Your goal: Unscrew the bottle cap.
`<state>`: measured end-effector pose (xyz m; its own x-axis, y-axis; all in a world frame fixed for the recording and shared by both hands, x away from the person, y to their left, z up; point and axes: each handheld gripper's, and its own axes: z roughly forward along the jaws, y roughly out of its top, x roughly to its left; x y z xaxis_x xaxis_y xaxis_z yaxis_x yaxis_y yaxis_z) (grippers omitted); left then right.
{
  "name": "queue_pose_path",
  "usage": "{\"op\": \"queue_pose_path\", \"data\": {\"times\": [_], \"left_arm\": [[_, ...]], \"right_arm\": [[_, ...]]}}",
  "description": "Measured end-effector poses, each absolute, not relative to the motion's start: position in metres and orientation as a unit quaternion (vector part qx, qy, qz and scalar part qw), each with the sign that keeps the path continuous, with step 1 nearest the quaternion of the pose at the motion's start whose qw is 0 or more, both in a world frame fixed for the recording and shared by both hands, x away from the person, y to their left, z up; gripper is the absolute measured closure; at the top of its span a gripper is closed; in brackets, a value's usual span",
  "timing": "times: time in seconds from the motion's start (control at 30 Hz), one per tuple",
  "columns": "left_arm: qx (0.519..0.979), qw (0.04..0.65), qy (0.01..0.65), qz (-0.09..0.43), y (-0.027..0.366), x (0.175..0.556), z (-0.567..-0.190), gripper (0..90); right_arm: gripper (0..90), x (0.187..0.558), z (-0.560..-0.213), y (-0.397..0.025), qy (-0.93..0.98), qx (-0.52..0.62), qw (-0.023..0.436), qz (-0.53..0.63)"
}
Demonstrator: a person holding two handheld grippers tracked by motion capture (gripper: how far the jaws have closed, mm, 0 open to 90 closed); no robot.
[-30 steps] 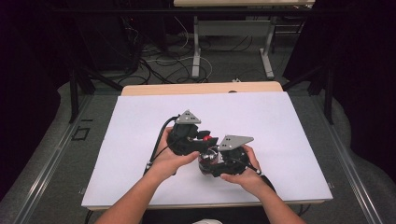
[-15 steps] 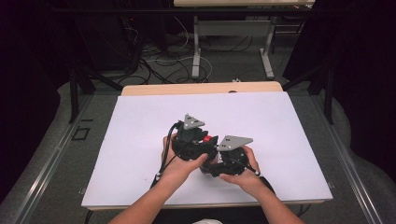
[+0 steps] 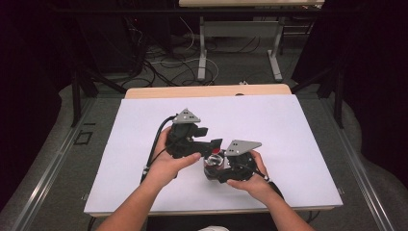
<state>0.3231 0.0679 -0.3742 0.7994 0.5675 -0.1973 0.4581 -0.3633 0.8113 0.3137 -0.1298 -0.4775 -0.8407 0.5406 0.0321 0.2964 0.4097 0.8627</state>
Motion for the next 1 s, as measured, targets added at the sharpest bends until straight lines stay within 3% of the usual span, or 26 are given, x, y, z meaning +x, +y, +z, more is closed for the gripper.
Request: {"op": "queue_pose_path", "data": {"times": [0.2, 0.37, 0.67, 0.8, 1.0], "left_arm": [[0.840, 0.470, 0.265, 0.052, 0.075, 0.328, -0.383, 40.5], [0.845, 0.495, 0.202, 0.010, 0.082, 0.336, -0.385, 44.4], [0.858, 0.484, 0.169, -0.014, 0.074, 0.340, -0.391, 51.0], [0.862, 0.479, 0.166, -0.010, 0.073, 0.341, -0.393, 60.4], [0.860, 0.481, 0.170, -0.002, 0.073, 0.339, -0.393, 61.3]], "right_arm": [[29.9, 0.313, -0.477, -0.130, 0.831, 0.246, 0.120, 0.484], [29.8, 0.312, -0.478, -0.127, 0.834, 0.238, 0.115, 0.484], [29.8, 0.310, -0.478, -0.125, 0.837, 0.227, 0.108, 0.486], [29.8, 0.309, -0.478, -0.124, 0.838, 0.222, 0.108, 0.486], [29.9, 0.310, -0.478, -0.123, 0.837, 0.221, 0.109, 0.488]]}}
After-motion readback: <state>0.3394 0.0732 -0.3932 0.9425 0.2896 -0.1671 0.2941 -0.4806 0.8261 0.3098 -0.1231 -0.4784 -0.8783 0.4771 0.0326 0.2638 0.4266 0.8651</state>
